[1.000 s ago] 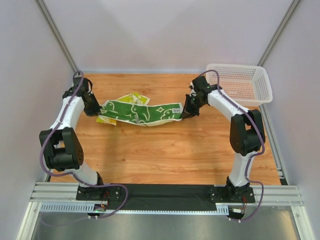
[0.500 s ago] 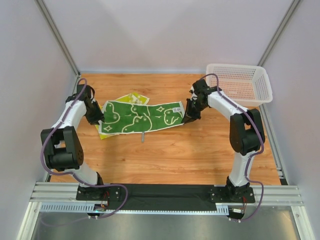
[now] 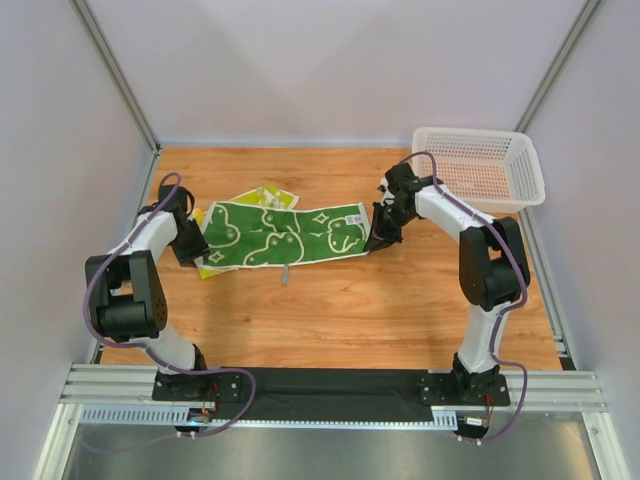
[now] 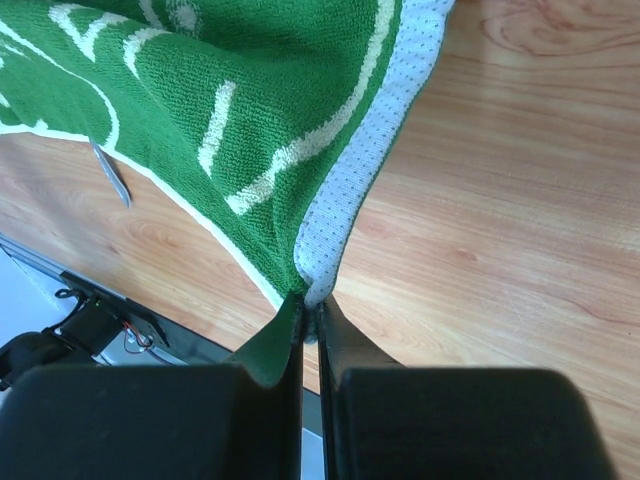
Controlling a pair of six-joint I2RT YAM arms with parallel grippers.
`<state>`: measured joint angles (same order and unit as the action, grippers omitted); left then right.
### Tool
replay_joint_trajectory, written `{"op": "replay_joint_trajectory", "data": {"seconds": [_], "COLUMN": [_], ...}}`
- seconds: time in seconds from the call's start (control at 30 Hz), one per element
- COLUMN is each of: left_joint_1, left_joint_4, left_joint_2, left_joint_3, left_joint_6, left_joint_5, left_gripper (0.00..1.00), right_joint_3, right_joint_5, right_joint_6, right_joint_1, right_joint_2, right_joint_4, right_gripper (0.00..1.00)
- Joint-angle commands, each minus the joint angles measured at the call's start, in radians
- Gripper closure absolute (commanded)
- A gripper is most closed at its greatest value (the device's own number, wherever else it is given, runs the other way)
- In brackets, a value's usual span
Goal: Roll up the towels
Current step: Flatten the towel
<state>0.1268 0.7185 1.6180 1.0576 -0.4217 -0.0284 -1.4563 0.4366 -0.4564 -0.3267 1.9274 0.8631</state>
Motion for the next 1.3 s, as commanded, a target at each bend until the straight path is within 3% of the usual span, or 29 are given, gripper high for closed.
{"op": "replay_joint_trajectory", "data": {"seconds": [0.0, 0.4, 0.8, 0.9, 1.1, 1.27], "left_joint_1": [0.005, 0.005, 0.005, 0.005, 0.005, -0.036], "left_joint_4": [-0.033, -0.05, -0.048, -0.018, 0.068, 0.082], "left_joint_2": [0.006, 0.062, 0.086, 0.072, 0.028, -0.013], "left_joint_3": [0.013, 0.039, 0.077, 0.126, 0.325, 0.449], "left_joint_6": [0.004, 0.001, 0.004, 0.006, -0.006, -0.015], "left_joint_5": [-0.048, -0.056, -0.031, -0.034, 0.028, 0.181], "left_gripper": [0.57, 0.58, 1.0, 1.0, 1.0, 1.0], "right_joint_3": [0.013, 0.02, 0.011, -0.013, -0.237, -0.438], "right_joint_5": [0.017, 0.008, 0.013, 0.017, 0.037, 0.037], "right_joint_6": [0.021, 0.039, 0.047, 0.05, 0.061, 0.077], "right_joint_1": [-0.002, 0.002, 0.009, 0.011, 0.066, 0.139], "right_joint_2": [-0.011, -0.021, -0.004, 0.01, 0.068, 0.07], "right_joint_4": [-0.003, 0.014, 0.02, 0.025, 0.112, 0.221], "right_gripper": [1.0, 1.0, 1.0, 1.0, 1.0, 1.0]}}
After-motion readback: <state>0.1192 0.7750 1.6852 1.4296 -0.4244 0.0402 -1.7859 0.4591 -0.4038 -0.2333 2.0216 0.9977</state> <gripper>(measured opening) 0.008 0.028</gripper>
